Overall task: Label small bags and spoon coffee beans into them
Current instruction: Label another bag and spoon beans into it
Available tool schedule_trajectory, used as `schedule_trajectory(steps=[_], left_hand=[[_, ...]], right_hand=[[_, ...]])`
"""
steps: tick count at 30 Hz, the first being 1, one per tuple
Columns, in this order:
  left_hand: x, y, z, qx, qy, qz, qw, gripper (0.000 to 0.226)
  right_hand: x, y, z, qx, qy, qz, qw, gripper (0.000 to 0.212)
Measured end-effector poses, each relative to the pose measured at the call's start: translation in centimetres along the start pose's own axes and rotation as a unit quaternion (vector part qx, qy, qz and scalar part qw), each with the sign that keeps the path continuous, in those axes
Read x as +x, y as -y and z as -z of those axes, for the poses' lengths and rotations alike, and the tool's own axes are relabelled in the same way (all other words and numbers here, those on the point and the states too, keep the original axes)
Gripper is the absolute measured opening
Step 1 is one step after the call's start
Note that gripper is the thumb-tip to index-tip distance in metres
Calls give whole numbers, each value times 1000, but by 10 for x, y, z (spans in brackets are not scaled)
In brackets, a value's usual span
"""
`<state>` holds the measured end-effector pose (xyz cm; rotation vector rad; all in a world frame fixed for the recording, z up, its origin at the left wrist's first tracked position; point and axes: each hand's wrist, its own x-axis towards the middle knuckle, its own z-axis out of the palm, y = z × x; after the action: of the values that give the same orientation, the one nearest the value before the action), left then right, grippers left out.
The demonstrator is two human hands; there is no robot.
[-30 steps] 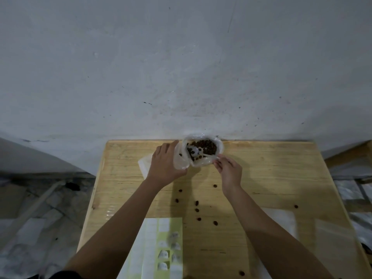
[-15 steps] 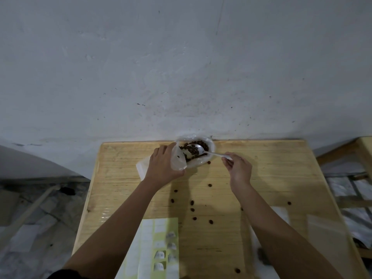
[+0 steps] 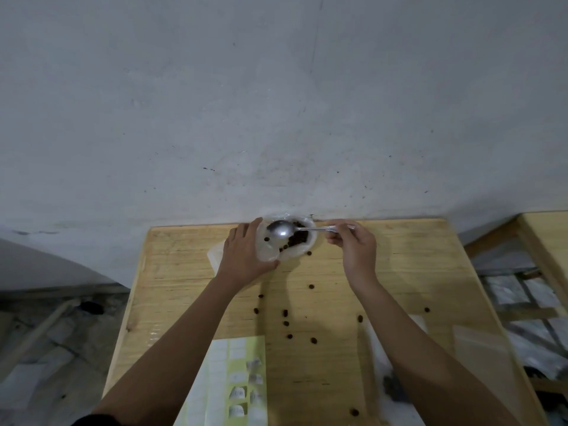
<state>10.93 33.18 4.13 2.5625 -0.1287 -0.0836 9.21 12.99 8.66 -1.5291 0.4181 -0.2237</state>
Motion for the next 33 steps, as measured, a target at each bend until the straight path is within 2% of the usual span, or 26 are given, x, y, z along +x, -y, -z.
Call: schedule_trajectory(steps=[2, 4, 8, 12, 17, 21, 24, 25, 27, 30, 33], left_hand=[[-4, 4, 6, -13, -10, 8, 1000, 96], [-8, 8, 11, -27, -20, 13, 999, 96], [-17, 13, 19, -46, -36, 13, 998, 95], [-26, 18, 26, -73, -45, 3, 996, 95], [-33, 24, 32, -89, -54, -12, 994, 95], [-36, 23, 35, -95, -45, -24, 994, 95], [-37, 12, 35, -102, -31, -33, 994, 96], [-37, 7, 35, -103, -30, -42, 993, 98], [-37, -3, 34, -99, -24, -71, 992, 99], [-36, -16, 35, -88, -35, -127, 987, 95], [-39, -25, 41, -88, -95, -200, 971, 86]], right_hand=[[4, -4, 5, 16, -54, -19, 998, 17], [6, -12, 6, 29, -69, -58, 996, 15], [-3, -32, -7, 33, -15, -152, 988, 12], [-16, -47, -26, 0, 39, -182, 983, 9], [-27, -44, -29, -176, 107, -114, 972, 18], [-34, -33, -16, -246, 87, -98, 960, 18], [-41, -19, -10, -266, 49, -26, 962, 17], [-45, -12, -11, -252, 61, -1, 966, 17], [-53, 8, -16, -224, 134, 32, 965, 17], [-65, 33, -32, -237, 239, 25, 941, 18], [-73, 46, -42, -324, 237, 35, 915, 18]])
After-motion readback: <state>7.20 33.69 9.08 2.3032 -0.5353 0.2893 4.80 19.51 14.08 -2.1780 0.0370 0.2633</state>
